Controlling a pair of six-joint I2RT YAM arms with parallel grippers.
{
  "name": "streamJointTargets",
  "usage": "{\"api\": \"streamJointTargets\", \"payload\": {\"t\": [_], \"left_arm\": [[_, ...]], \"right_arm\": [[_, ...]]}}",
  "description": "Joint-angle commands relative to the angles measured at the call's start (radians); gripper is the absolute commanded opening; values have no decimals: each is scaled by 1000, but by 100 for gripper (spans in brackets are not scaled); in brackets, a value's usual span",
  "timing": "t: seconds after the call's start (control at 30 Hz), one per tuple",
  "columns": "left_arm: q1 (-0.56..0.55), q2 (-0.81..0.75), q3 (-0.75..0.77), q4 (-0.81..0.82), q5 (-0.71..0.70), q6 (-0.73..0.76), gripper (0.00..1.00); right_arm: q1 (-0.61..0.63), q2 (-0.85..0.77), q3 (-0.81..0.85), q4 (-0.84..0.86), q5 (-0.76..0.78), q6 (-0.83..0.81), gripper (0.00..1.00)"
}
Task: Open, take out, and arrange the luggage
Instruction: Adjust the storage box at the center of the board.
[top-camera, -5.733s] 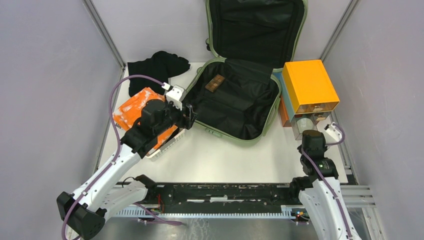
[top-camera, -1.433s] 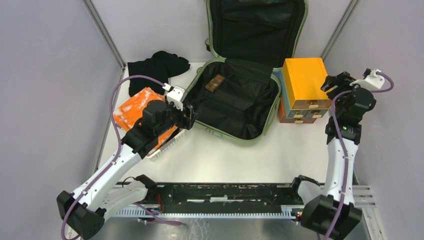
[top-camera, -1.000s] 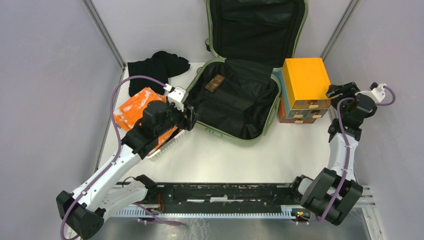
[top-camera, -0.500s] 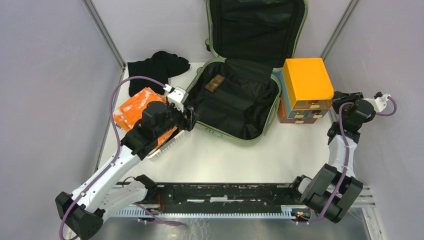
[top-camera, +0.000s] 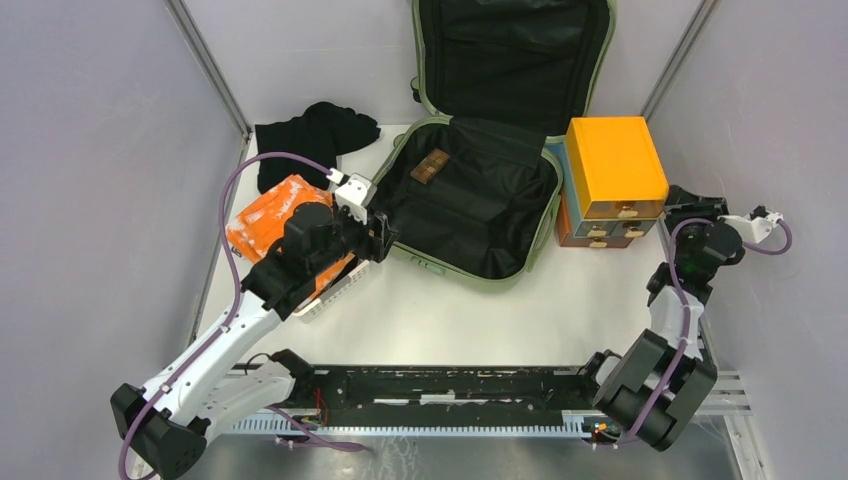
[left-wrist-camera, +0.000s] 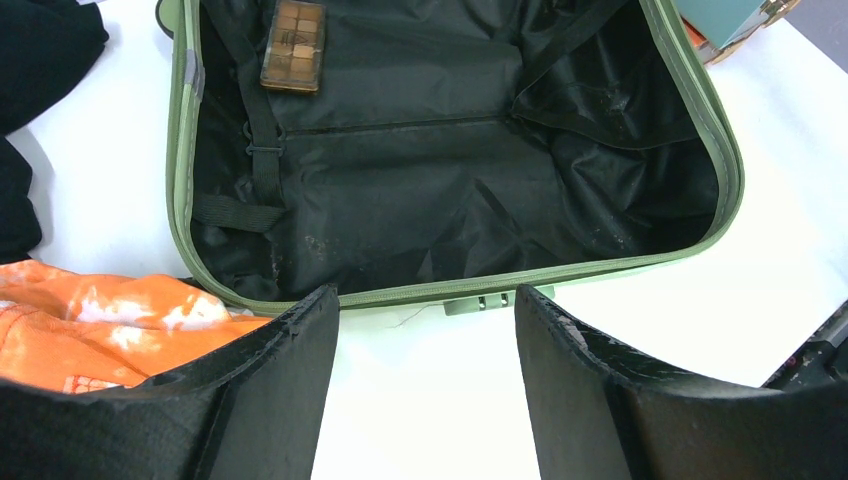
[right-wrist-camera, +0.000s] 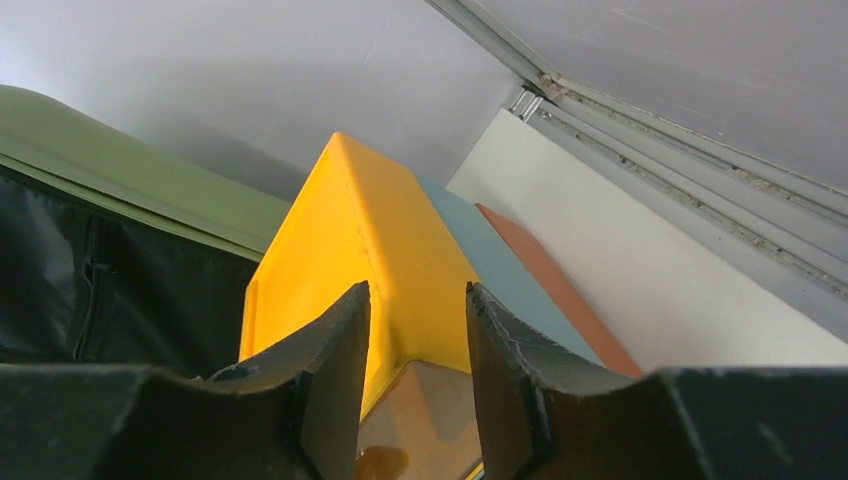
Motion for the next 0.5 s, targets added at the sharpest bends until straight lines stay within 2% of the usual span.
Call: {"api": "streamJointTargets", "payload": {"t": [0.0, 0.23, 0.4, 0.47], "left_arm": [[-4, -21, 0, 38, 6, 15, 71], [-16, -20, 0, 37, 2, 20, 71], [-19, -21, 0, 37, -4, 22, 71], [-21, -21, 0, 37, -3, 21, 71]], "right_arm": [[-6, -102, -23, -44, 90, -22, 45], [-48, -134, -167, -5, 172, 141, 40], [-50, -72, -96, -147, 240, 44, 33], [-50, -17, -65, -154, 227, 6, 25]]}}
